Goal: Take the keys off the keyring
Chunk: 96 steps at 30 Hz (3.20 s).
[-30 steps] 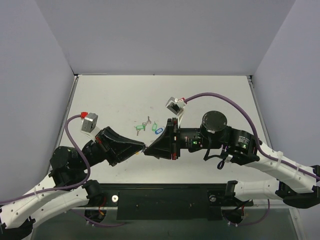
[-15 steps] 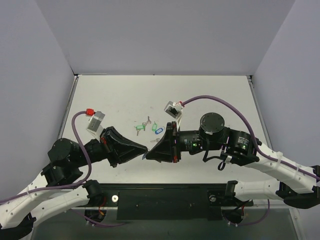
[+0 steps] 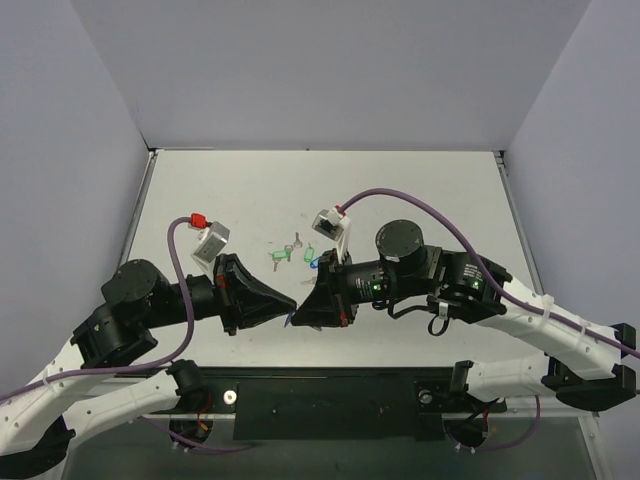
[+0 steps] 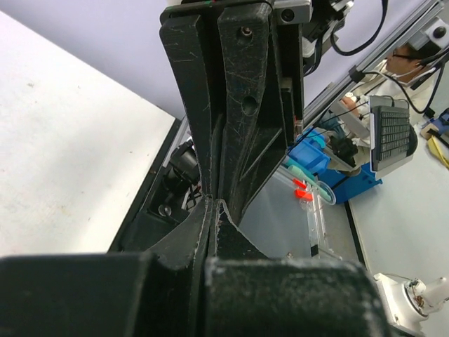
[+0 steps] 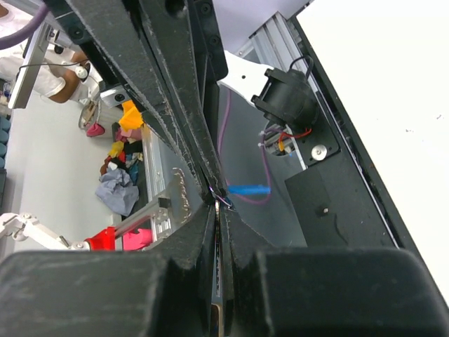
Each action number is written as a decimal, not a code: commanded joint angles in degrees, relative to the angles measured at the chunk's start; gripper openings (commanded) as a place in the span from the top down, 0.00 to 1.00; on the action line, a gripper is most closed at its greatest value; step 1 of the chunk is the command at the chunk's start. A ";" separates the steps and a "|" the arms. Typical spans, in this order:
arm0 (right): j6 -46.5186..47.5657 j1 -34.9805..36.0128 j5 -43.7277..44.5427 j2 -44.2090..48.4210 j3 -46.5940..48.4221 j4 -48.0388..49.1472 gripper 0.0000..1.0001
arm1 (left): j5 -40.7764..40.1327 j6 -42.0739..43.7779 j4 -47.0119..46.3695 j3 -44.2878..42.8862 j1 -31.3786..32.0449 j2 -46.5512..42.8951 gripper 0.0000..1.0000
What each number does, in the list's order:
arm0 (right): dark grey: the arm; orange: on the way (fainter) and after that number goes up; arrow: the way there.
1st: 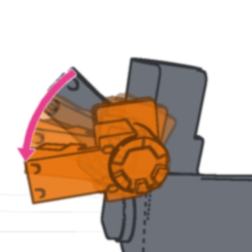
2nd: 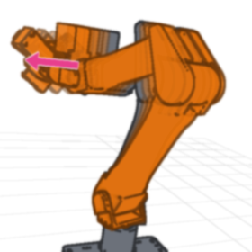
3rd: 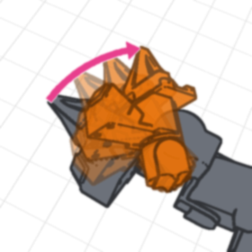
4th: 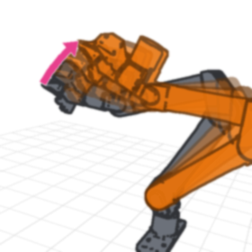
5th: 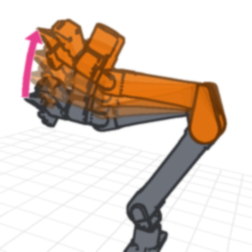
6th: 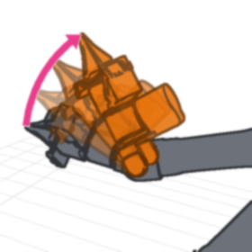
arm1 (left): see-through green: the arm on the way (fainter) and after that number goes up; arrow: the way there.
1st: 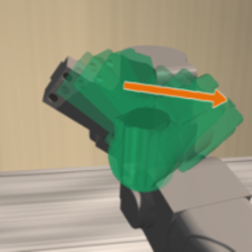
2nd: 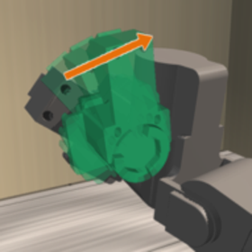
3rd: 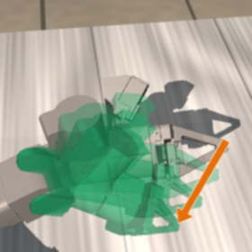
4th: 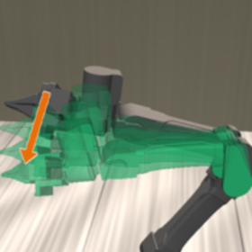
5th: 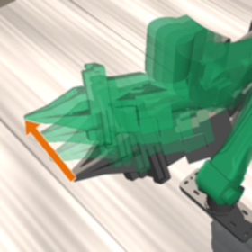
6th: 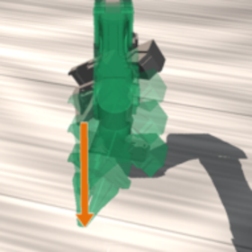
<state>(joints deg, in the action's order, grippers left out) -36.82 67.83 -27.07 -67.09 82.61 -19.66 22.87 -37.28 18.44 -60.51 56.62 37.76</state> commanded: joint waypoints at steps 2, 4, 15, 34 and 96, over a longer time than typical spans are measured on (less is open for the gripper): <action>-0.89 -1.65 4.22 -3.04 3.52 0.06 1.00 | 6.48 0.72 3.62 -2.59 0.68 0.74 1.00; -0.89 -1.65 4.31 -3.66 4.66 -1.25 1.00 | 6.57 1.15 5.54 -3.03 0.68 1.00 1.00; 1.75 -1.74 14.41 -10.52 16.35 -17.25 1.00 | 4.47 2.91 15.38 -5.14 0.68 2.85 1.00; 3.33 -1.30 34.36 -9.99 17.59 -31.58 1.00 | -27.79 -0.34 29.55 -6.46 0.68 6.10 1.00; 0.16 -15.62 43.51 -1.81 -3.42 -35.10 1.00 | -43.52 16.18 22.60 12.60 -21.20 -3.02 0.19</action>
<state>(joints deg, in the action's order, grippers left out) -38.28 53.45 15.07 -67.37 80.99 -52.88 -17.80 -24.51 38.37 -50.43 35.79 38.72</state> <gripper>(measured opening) 0.005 0.811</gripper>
